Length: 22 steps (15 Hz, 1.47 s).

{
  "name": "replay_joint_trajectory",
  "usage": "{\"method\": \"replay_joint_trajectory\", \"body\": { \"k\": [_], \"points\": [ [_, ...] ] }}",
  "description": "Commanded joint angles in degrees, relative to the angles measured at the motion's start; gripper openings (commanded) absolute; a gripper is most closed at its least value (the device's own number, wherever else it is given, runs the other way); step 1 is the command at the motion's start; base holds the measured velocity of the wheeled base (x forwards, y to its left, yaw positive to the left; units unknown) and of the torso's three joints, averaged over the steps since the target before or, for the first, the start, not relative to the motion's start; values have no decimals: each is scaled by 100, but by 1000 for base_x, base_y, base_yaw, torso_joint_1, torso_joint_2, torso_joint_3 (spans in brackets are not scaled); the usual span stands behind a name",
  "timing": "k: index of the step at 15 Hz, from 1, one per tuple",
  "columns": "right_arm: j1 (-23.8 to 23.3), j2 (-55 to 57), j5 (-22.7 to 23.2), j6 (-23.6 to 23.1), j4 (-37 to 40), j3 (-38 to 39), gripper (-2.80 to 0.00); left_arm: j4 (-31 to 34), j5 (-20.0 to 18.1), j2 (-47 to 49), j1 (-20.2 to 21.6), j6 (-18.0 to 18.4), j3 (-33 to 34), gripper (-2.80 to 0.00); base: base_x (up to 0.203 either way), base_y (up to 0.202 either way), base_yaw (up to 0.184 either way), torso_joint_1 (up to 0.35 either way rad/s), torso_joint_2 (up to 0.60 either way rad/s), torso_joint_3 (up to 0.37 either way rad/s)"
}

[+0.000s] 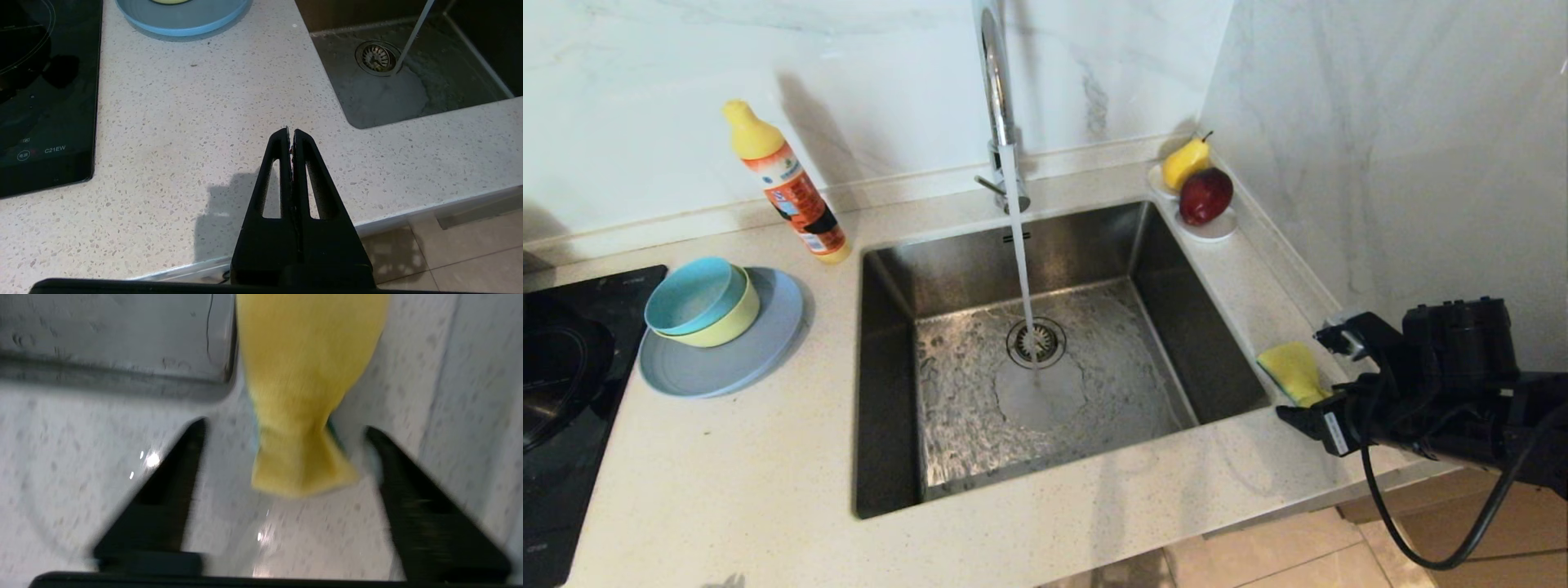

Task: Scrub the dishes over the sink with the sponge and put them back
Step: Pick up a bowl and the sponge

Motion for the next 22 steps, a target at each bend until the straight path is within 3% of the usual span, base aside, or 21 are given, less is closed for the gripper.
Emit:
{"method": "replay_joint_trajectory", "body": {
  "k": [1,7,13,16,18,22],
  "points": [
    [-25,107,-6,-29,-44,2,-280,-3,-1,7,6,3,88,-280,0,0,0,0,0,0],
    [-209,17,111,-160,-33,-37,-280,-3,-1,7,2,-1,88,-280,0,0,0,0,0,0],
    [-97,-802,111,-162,690,-191,-280,-3,-1,7,-1,0,88,-280,0,0,0,0,0,0],
    [361,-1678,114,-161,1624,-400,-280,-3,-1,7,5,4,88,-280,0,0,0,0,0,0],
    [907,-2146,107,-122,2392,-661,-280,-3,-1,7,2,3,88,-280,0,0,0,0,0,0],
    [1992,-2486,-31,520,2693,-889,-280,-3,-1,7,-2,-5,88,-280,0,0,0,0,0,0]
  ]
}}
